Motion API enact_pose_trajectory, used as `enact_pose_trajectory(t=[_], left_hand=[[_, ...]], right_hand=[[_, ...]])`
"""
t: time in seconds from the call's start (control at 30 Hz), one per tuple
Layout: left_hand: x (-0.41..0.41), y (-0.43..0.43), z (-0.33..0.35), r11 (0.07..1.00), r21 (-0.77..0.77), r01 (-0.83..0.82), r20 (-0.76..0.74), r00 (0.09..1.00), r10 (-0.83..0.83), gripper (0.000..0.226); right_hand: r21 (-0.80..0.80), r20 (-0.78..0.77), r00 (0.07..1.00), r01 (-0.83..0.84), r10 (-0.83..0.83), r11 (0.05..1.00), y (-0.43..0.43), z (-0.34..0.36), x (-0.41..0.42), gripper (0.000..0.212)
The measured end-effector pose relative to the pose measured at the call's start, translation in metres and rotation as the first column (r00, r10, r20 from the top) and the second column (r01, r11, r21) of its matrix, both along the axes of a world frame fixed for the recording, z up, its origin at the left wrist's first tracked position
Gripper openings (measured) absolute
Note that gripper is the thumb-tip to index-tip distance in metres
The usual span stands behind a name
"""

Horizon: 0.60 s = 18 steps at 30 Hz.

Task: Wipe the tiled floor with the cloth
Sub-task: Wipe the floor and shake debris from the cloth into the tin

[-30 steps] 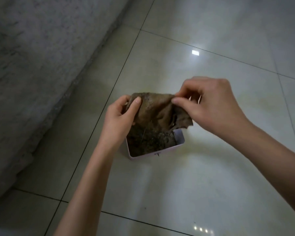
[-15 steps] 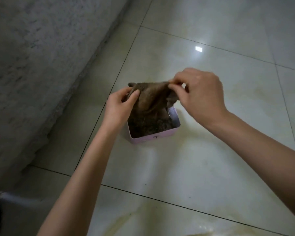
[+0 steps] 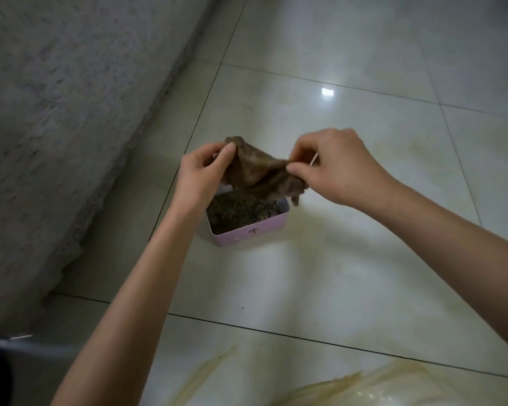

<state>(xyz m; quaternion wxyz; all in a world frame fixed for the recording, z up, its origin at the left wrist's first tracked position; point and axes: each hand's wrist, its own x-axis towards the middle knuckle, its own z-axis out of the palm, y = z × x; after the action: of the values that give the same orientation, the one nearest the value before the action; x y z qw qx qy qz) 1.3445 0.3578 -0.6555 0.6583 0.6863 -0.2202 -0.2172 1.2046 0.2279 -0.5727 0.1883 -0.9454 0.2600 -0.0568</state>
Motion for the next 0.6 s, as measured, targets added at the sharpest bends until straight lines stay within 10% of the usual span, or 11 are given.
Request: enact_pose_trajectory(t=[0.17, 0.33, 0.5, 0.6], left_hand=[[-0.045, -0.027, 0.021, 0.995, -0.073, 0.071, -0.213, 0.973, -0.085, 0.01], [-0.11, -0.064, 0.038, 0.949, -0.013, 0.315, -0.332, 0.894, -0.301, 0.014], [-0.186, -0.099, 0.035, 0.761, 0.174, 0.625, -0.226, 0.778, -0.587, 0.035], [-0.221, -0.103, 0.016, 0.661, 0.239, 0.712, -0.234, 0.703, -0.672, 0.045]], right_hand=[[0.146, -0.008, 1.0, 0.0, 0.001, 0.989, -0.023, -0.001, -0.061, 0.006], [0.479, -0.061, 0.992, 0.125, -0.109, 0.869, -0.045, 0.001, -0.122, 0.074], [0.971, -0.238, 0.826, 0.204, -0.511, -0.121, -0.064, -0.035, -0.179, 0.087], [0.947, -0.301, 0.69, 0.136, -0.658, -0.29, -0.065, -0.084, -0.214, 0.049]])
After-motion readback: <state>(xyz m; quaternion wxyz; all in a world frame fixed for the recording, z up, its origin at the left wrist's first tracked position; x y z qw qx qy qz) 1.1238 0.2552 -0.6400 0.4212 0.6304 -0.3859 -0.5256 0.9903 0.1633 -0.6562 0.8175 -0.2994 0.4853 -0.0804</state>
